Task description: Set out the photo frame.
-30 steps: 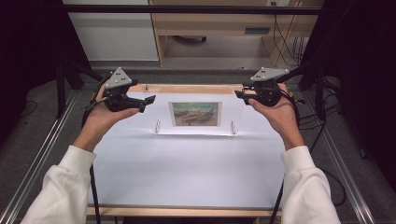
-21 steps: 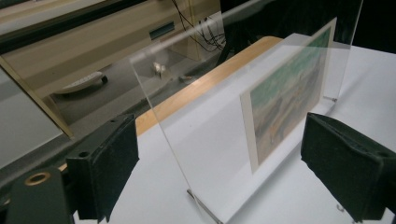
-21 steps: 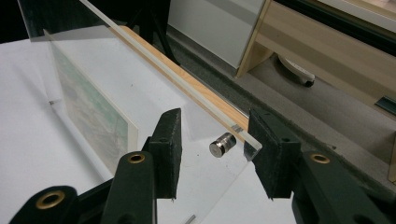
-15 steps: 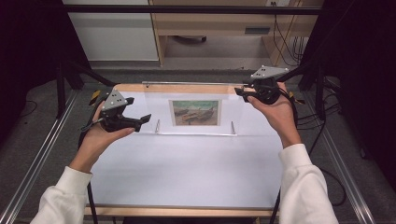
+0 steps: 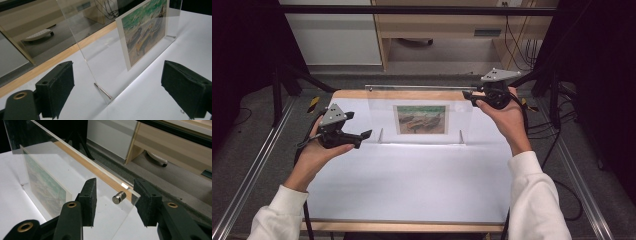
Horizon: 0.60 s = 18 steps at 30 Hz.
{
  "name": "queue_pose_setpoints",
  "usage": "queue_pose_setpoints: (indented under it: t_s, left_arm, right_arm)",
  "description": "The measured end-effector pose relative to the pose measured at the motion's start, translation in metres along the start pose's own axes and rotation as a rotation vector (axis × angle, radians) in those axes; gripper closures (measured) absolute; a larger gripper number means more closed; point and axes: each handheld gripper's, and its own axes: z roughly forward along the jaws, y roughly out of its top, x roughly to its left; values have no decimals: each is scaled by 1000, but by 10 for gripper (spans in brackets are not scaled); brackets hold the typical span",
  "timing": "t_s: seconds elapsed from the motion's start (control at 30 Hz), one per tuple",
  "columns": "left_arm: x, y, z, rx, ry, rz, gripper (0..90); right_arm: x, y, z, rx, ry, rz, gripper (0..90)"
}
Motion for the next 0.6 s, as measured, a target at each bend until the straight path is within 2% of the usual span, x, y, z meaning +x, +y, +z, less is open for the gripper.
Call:
queue_pose_setpoints:
  t_s: [0.13,0.33,0.43,0.5,0.6]
  left_arm:
    - [0,-2,0,4,-1,-1,110]
    - [-1,-7,0,10,3,-15,99]
    - [-4,-9,-1,10,6,-22,86]
    - [-6,-11,-2,12,8,-23,76]
    - [-12,-13,-3,15,13,-21,69]
  right_arm:
    - [-1,0,1,0,-4,8,533]
    - [1,-1,-3,6,-33,23,269]
    - [6,-2,-13,3,-78,12,167]
    - [12,-5,-21,-28,-115,6,129]
    - [19,-12,-35,-26,-148,5,91]
